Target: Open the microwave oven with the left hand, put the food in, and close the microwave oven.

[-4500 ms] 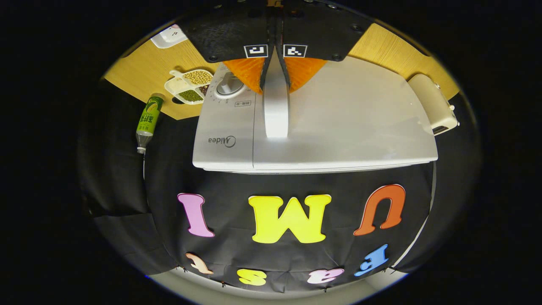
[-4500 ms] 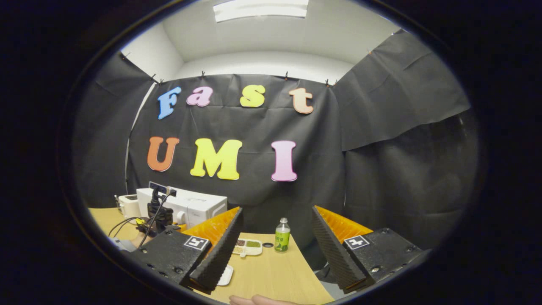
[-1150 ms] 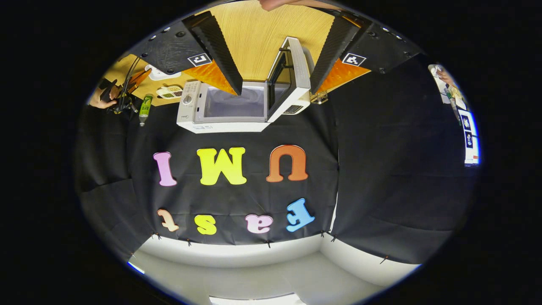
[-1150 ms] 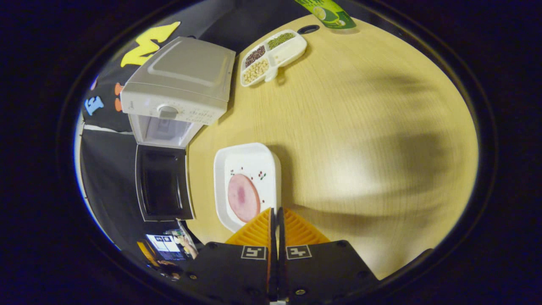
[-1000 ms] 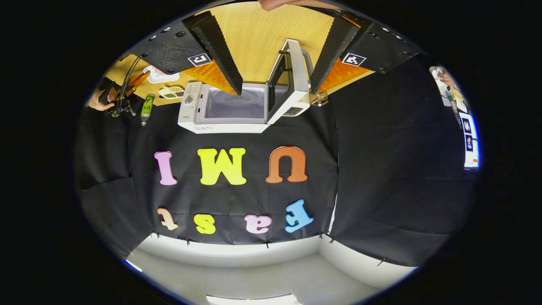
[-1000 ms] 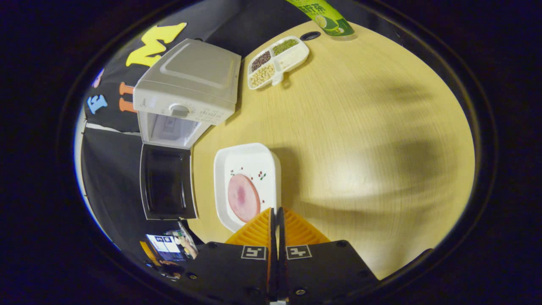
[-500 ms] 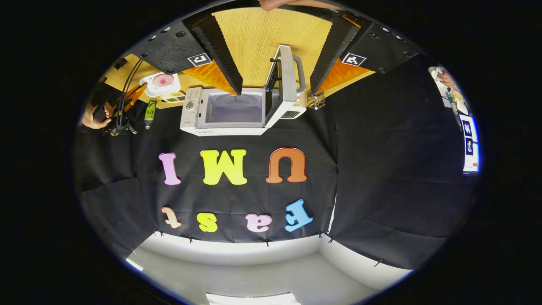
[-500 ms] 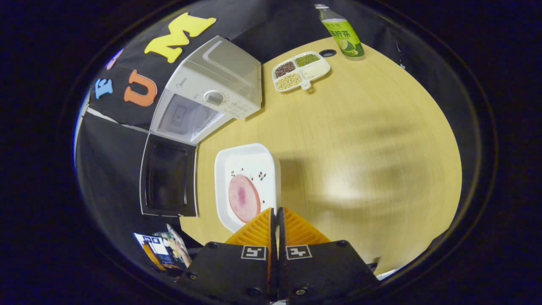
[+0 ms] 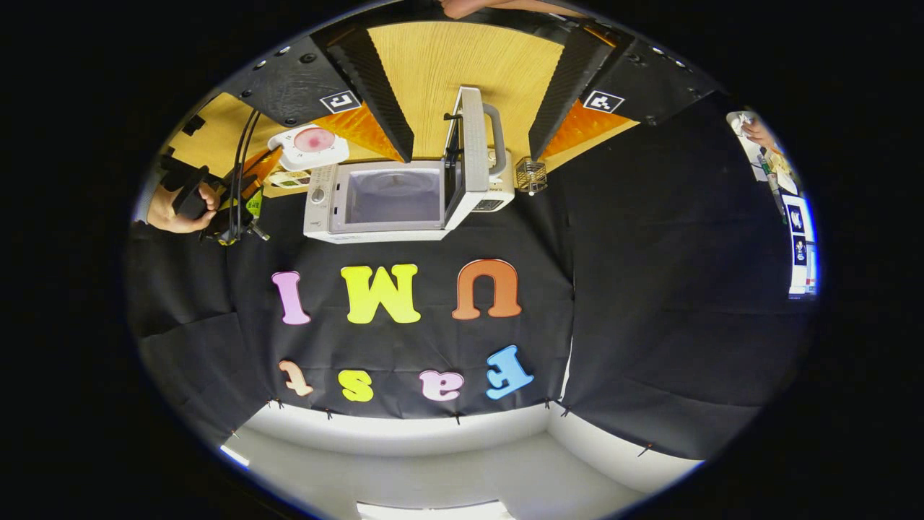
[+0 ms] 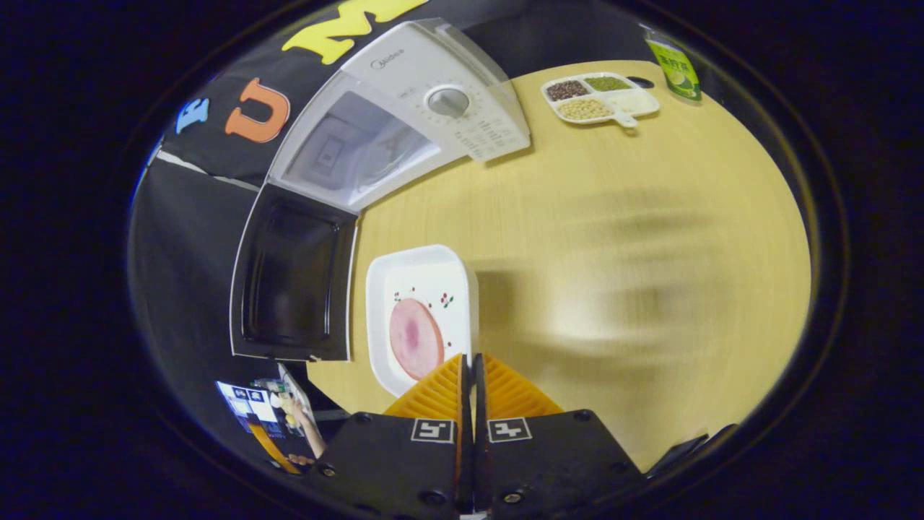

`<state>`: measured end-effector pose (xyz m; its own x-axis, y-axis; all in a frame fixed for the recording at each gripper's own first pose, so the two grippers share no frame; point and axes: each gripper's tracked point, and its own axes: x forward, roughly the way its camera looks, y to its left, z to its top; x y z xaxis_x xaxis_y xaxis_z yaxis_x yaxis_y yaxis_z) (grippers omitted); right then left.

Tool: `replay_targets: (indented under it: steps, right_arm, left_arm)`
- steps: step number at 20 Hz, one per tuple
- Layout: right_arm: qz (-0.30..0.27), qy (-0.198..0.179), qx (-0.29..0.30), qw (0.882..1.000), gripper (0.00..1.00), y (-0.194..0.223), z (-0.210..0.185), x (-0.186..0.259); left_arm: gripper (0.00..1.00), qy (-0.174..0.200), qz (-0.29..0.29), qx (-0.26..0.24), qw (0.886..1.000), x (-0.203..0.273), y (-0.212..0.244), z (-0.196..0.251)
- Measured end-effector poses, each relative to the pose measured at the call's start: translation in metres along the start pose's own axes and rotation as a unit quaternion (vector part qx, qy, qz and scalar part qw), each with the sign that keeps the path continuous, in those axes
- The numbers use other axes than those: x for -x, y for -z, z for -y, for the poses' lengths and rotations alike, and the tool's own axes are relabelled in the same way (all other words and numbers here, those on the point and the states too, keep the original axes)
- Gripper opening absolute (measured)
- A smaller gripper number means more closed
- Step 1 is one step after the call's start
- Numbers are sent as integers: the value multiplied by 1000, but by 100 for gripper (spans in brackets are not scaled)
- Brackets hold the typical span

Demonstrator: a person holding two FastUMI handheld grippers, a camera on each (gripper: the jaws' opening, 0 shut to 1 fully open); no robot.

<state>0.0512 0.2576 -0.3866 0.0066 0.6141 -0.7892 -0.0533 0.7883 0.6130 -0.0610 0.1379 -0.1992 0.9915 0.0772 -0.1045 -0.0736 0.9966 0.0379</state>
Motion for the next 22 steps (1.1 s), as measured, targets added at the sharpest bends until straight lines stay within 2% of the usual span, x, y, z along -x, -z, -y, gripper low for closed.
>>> replay_targets:
  steps: [1,2,3,4,5,6,7,10,11,12,15,16,17,20,21,22]
  right_arm:
    - [0,-4,-2,1000,4,-2,-9,-12]
    - [-1,-5,-14,1000,4,-3,-16,-23]
    - [1,-7,-27,1000,4,-6,-25,-32]
    - [9,-9,-35,999,4,-12,-32,-42]
    - [25,-11,-48,998,4,-21,-39,-52]
    - [45,-16,-64,997,0,-30,-48,-62]
    - [71,-22,-82,994,4,-41,-57,-70]
    - [139,-60,-133,979,4,-76,-86,-94]
    - [156,-73,-152,973,4,-87,-94,-101]
    - [172,-87,-174,966,4,-94,-103,-108]
    - [235,-120,-225,938,4,-133,-122,-125]
    - [257,-126,-242,927,0,-145,-126,-128]
    - [279,-134,-254,916,4,-160,-130,-131]
    - [342,-156,-272,886,4,-202,-143,-136]
    - [359,-161,-276,877,0,-217,-145,-137]
    - [375,-163,-279,869,4,-228,-146,-139]
  left_arm:
    - [95,-3,-2,0,1000,-1,3,-3]
    - [84,-5,-4,2,1000,-3,5,-5]
    - [84,-6,-5,6,1000,-5,5,-5]
    - [95,-9,-2,10,1000,-5,4,-9]
    - [95,-14,1,13,1000,-7,2,-13]
    - [84,-15,3,15,1000,-8,1,-15]
    - [95,-14,2,15,1000,-10,1,-15]
    - [95,-19,-5,14,1000,-19,4,-20]
    - [84,-21,-9,11,1000,-21,5,-21]
    - [95,-24,-13,7,1000,-24,8,-22]
    - [95,-34,-26,0,999,-32,16,-27]
    - [95,-36,-29,0,999,-36,18,-29]
    - [95,-37,-33,1,999,-37,19,-29]
    - [95,-39,-40,5,998,-44,24,-32]
    - [95,-40,-42,4,998,-46,25,-33]
    - [95,-41,-42,3,998,-48,26,-34]
